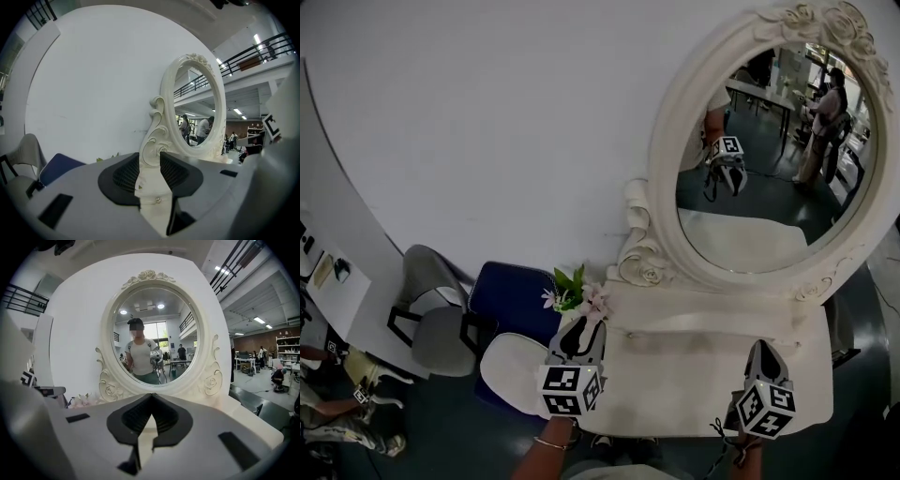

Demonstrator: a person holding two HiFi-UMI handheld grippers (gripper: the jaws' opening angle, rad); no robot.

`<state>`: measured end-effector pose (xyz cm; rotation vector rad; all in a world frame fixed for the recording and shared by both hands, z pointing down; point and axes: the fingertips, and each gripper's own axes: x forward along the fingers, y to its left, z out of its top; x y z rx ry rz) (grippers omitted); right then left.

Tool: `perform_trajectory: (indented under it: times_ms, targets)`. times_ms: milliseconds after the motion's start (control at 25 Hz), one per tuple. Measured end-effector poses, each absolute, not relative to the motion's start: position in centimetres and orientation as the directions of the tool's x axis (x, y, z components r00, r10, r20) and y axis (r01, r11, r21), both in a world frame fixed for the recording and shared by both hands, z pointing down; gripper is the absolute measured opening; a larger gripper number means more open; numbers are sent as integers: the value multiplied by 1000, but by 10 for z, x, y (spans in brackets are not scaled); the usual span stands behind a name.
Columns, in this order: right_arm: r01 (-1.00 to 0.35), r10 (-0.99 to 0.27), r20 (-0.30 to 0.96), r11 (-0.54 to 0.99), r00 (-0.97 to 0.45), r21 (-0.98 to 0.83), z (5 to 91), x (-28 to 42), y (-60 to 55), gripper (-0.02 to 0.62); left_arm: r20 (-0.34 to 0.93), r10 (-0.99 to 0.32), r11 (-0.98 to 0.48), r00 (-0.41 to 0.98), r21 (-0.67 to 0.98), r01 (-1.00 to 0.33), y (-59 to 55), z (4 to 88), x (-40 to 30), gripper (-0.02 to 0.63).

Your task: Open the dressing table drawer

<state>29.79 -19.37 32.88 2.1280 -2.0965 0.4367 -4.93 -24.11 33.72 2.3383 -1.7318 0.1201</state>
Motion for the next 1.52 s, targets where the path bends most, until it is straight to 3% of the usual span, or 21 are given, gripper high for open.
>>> perform_trajectory:
  times_ms: [920, 1520]
  targets:
    - [-982, -876, 447, 135, -181, -132, 414, 295, -235, 8, 350, -912, -161, 216, 178, -971, -229, 427, -13, 147]
    - [-980, -793, 577, 132, -194, -148, 495, 303, -212, 8, 467, -851, -179, 239, 170, -969, -221, 517, 18, 147]
